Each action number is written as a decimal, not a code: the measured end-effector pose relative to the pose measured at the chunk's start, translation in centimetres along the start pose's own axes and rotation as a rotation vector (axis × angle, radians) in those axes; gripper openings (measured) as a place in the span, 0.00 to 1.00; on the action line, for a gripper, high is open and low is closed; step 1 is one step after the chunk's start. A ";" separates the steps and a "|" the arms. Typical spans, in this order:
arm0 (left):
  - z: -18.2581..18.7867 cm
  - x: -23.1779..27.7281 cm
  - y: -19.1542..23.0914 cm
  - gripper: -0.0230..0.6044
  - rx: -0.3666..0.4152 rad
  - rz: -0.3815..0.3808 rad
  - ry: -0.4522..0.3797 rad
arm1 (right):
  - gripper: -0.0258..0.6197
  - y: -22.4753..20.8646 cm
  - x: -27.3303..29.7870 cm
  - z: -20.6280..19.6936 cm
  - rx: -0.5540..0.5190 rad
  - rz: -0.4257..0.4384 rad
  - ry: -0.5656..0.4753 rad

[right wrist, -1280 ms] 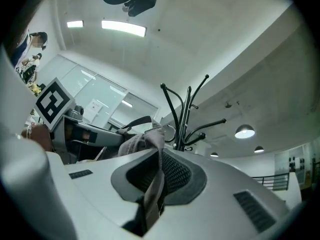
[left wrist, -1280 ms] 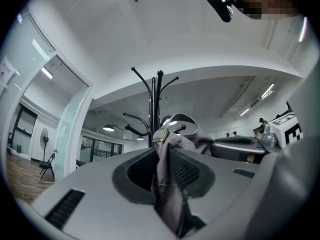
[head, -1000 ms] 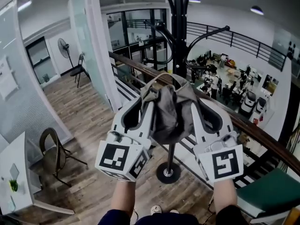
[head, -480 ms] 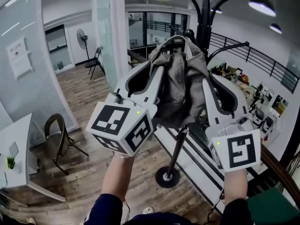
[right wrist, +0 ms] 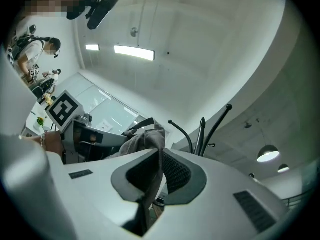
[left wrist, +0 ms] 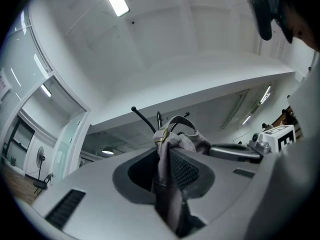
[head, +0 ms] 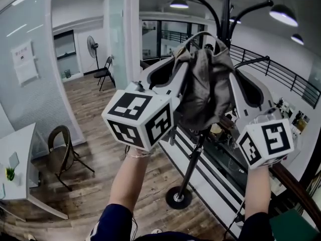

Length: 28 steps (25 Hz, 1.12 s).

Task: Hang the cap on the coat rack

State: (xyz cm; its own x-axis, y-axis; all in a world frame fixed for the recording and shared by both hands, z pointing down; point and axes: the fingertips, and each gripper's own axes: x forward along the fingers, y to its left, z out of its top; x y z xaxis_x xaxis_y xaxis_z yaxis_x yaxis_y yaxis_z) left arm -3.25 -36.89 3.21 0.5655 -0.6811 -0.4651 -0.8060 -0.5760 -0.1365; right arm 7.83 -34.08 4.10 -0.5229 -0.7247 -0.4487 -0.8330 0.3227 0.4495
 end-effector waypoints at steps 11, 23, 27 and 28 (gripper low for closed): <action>-4.1 2.7 0.5 0.16 -0.032 -0.002 0.072 | 0.09 -1.7 0.9 -4.1 -0.005 -0.023 0.086; -10.7 6.2 0.4 0.16 0.020 0.022 0.226 | 0.10 -3.2 1.4 -11.6 0.001 -0.101 0.273; -13.4 7.0 0.0 0.16 -0.004 0.019 0.272 | 0.10 -3.9 1.0 -13.9 0.030 -0.124 0.319; -13.9 7.1 -0.2 0.16 -0.009 0.018 0.280 | 0.10 -4.0 0.9 -14.3 0.034 -0.126 0.328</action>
State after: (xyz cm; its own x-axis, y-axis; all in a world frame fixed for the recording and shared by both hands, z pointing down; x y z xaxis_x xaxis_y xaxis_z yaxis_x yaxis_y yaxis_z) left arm 3.34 -47.92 12.14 0.5787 -0.7888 -0.2073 -0.8153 -0.5660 -0.1222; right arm 13.35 -44.74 12.97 -0.3341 -0.9154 -0.2246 -0.8958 0.2343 0.3777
